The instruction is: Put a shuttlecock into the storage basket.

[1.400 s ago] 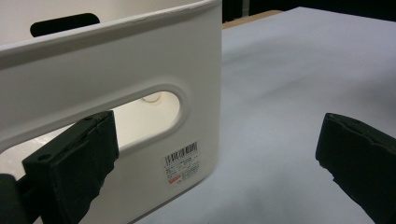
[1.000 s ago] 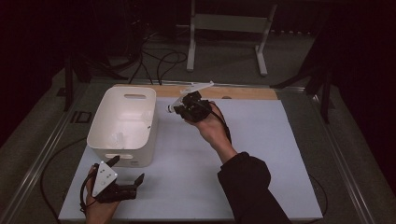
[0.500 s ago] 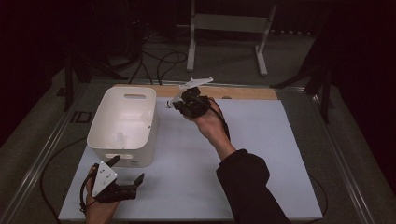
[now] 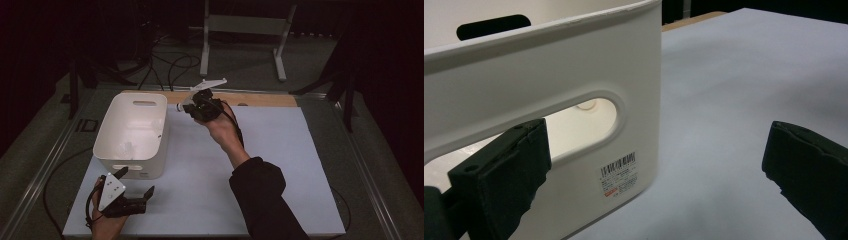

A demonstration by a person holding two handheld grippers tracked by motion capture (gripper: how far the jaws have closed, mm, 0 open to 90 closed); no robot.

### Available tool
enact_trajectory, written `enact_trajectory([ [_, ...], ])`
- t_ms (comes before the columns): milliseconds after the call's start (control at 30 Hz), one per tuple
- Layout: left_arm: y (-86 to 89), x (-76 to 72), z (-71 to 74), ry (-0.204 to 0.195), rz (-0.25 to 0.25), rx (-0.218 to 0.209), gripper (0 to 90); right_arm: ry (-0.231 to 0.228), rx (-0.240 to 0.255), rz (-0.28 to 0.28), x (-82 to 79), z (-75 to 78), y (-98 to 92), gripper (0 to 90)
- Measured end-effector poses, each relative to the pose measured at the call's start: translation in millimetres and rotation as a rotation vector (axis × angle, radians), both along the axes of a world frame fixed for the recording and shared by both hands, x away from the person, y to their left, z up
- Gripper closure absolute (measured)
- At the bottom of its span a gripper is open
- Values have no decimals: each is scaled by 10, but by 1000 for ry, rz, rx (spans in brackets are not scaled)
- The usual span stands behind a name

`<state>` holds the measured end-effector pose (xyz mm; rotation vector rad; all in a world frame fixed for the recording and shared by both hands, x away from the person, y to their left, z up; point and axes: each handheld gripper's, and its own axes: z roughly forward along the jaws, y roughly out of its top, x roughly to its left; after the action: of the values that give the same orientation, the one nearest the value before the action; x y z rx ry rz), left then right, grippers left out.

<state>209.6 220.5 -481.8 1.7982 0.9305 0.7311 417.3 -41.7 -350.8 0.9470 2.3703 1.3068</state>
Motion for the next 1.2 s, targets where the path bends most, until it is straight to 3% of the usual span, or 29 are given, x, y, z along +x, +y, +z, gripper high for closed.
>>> enact_trajectory([
  [167, -1, 1, 0, 1, -1, 0, 0, -22, 7, 8, 12, 40, 5, 891],
  [1200, -2, 6, 0, 3, -2, 0, 0, -31, 55, -7, 133, 131, 136, 891],
])
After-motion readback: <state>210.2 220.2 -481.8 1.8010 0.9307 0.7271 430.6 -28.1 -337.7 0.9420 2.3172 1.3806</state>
